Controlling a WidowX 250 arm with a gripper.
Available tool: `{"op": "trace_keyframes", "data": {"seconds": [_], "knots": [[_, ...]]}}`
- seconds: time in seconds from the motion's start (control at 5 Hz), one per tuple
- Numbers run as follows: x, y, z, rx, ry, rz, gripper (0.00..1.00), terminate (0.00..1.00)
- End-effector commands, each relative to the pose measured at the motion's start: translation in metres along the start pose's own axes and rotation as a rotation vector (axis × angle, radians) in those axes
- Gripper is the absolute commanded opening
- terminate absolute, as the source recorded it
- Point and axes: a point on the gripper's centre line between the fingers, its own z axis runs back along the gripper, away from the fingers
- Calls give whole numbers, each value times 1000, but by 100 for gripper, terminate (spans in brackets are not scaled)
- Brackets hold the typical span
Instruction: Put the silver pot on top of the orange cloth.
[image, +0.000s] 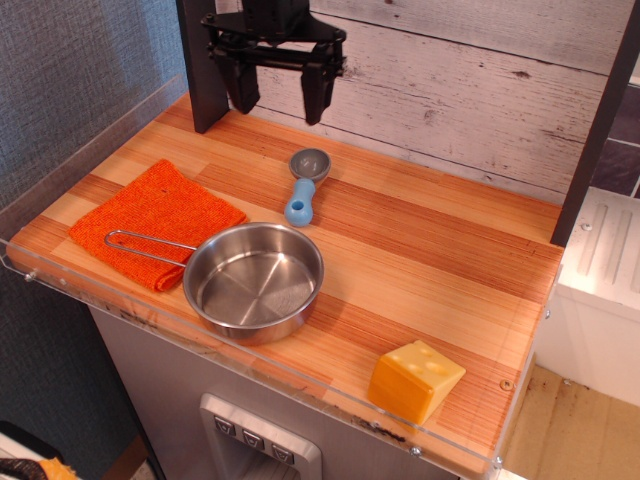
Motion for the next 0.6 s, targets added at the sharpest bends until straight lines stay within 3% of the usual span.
{"op": "trace_keyframes", "data": {"seconds": [0.0,0.4], "knots": [[-44,-2,44,-52,-76,-90,100,0],[-82,-26,9,-71,-6,-129,100,0]]}}
